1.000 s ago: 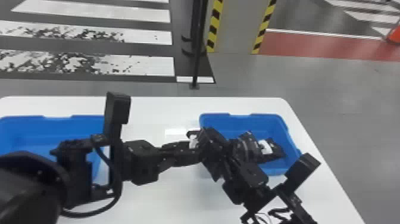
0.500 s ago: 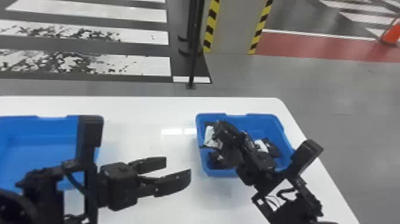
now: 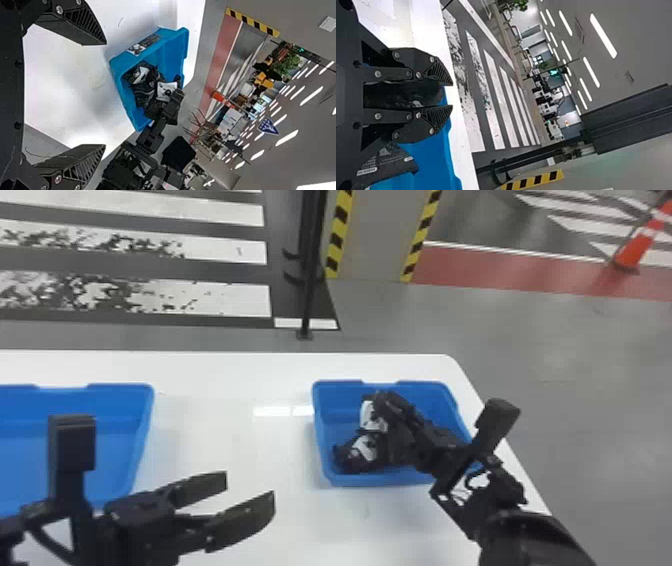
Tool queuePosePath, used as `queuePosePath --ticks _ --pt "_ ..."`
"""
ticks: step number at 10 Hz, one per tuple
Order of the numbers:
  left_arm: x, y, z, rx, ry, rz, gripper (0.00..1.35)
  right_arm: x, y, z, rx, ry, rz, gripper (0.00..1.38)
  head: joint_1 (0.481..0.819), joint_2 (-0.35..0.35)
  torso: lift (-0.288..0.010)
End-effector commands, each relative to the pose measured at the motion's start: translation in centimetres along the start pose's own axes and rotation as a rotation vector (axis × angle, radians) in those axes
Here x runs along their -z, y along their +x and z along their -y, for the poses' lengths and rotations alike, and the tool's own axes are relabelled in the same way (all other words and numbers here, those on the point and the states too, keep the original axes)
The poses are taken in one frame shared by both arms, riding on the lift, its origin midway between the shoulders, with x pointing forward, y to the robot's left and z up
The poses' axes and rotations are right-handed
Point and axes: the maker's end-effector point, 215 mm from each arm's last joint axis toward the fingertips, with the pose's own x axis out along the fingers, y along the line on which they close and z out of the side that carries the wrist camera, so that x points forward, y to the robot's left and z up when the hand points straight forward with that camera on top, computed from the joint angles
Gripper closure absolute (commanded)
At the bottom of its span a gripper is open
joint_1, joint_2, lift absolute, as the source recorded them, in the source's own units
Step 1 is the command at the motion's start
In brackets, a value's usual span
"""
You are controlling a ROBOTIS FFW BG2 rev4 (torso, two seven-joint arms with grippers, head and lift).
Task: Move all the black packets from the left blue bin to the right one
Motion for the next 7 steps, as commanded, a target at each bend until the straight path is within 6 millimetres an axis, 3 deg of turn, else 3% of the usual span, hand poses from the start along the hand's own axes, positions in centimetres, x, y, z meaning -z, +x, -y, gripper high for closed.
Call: queuePosePath --ticks 1,2,3,5,7 --pt "0.2 -0.5 0.0 -0.008 -0.005 0.004 0.14 0.3 -0.1 1.5 0.022 -0.016 -0.023 0.46 0.695 -0.239 -0.14" --pt "-0.3 -1.2 -0.1 -0.025 0.007 0.024 0.14 -0.5 -0.4 2.2 0.043 -0.042 -0.006 0.2 0.695 -0.245 -0.14" --pt "-1.3 -2.0 -0.5 -0.044 0.031 0.061 0.14 -1.9 -1.1 3.0 0.065 -0.079 0.035 0.09 0.695 -0.251 -0.14" --pt "-5.0 -5.3 -2.9 -0.151 0.126 0.21 0.14 -6.3 -5.2 3.7 0.133 -0.232 0.132 0.1 0.695 -0.258 -0.14" --pt "-6.3 -11.2 -6.4 -0.337 0.208 0.311 0.14 -6.5 -9.2 -0.5 0.116 -0.277 0.161 0.1 0.695 -0.236 -0.14"
